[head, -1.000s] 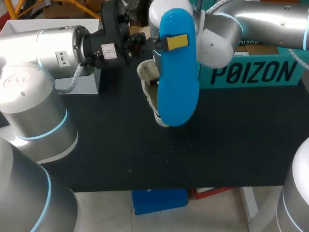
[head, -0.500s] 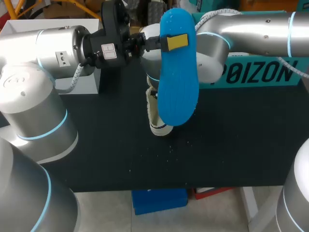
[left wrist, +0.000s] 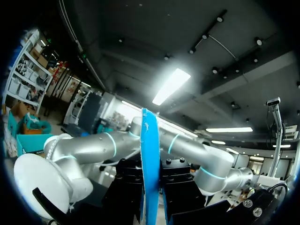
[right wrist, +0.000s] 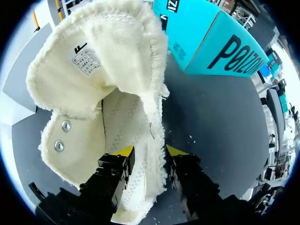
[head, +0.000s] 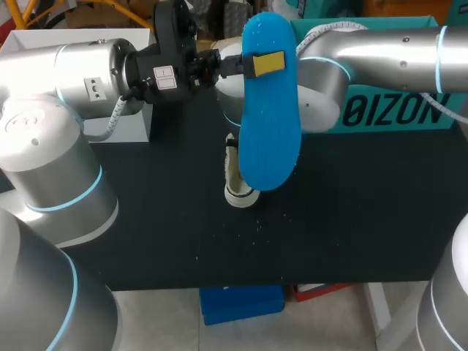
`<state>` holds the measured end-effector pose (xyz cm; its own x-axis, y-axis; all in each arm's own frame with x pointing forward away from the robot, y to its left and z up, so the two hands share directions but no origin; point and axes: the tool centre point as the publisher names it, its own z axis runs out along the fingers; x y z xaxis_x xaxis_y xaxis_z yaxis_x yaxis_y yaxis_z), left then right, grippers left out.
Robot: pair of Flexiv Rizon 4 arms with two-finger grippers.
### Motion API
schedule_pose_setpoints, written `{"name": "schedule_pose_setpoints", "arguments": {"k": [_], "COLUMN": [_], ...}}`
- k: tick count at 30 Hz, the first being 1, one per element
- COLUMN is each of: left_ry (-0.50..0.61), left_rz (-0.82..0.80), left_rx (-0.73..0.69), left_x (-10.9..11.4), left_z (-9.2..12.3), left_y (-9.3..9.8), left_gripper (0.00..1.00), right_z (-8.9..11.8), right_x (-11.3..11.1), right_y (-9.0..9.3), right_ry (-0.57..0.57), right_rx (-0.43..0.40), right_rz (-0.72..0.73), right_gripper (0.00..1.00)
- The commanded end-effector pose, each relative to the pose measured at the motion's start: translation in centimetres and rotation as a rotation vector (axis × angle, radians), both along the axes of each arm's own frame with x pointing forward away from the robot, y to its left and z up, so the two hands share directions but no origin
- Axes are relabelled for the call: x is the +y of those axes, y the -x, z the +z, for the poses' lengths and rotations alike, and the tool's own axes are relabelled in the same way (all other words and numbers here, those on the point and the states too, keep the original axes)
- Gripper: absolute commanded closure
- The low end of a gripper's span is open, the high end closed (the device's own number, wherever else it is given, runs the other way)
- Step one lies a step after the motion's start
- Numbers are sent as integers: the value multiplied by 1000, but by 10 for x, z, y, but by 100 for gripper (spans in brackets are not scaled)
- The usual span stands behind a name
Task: Take the shoe out of the shoebox, open the shoe tongue, remove and reinsert the insole, then place the shoe into the shoebox
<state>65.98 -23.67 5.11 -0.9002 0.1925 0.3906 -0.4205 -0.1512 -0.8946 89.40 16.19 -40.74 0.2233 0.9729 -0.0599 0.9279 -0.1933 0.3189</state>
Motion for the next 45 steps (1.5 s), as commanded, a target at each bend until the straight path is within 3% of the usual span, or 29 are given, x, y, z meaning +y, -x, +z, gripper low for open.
{"name": "schedule_pose_setpoints", "arguments": {"k": [1,4,6,9,10,12,13,31,33,45], "left_ry": [-1,-1,-1,-1,-1,-1,-1,-1,-1,-1], "left_rz": [4,4,4,4,4,4,4,4,4,4], "left_rx": [0,0,0,0,0,0,0,0,0,0], "left_x": [-2,-2,-2,-2,-2,-2,-2,-2,-2,-2], "left_z": [0,0,0,0,0,0,0,0,0,0], "left_y": [1,1,1,1,1,1,1,1,1,1], "left_gripper": [100,100,100,100,100,100,100,100,100,100], "right_z": [37,61,72,88,96,117,123,123,125,149], "right_x": [-20,-18,-16,-13,-11,-9,-10,-10,-15,-21], "right_y": [10,13,17,21,24,31,32,32,34,34], "right_ry": [-239,-461,-525,-724,-835,-1003,-972,-972,-1105,-1217], "right_rx": [-44,23,62,138,121,-6,-33,-33,-34,-113], "right_rz": [-164,-94,-39,52,124,320,346,346,291,222], "right_gripper": [0,0,0,0,0,0,0,0,0,0]}}
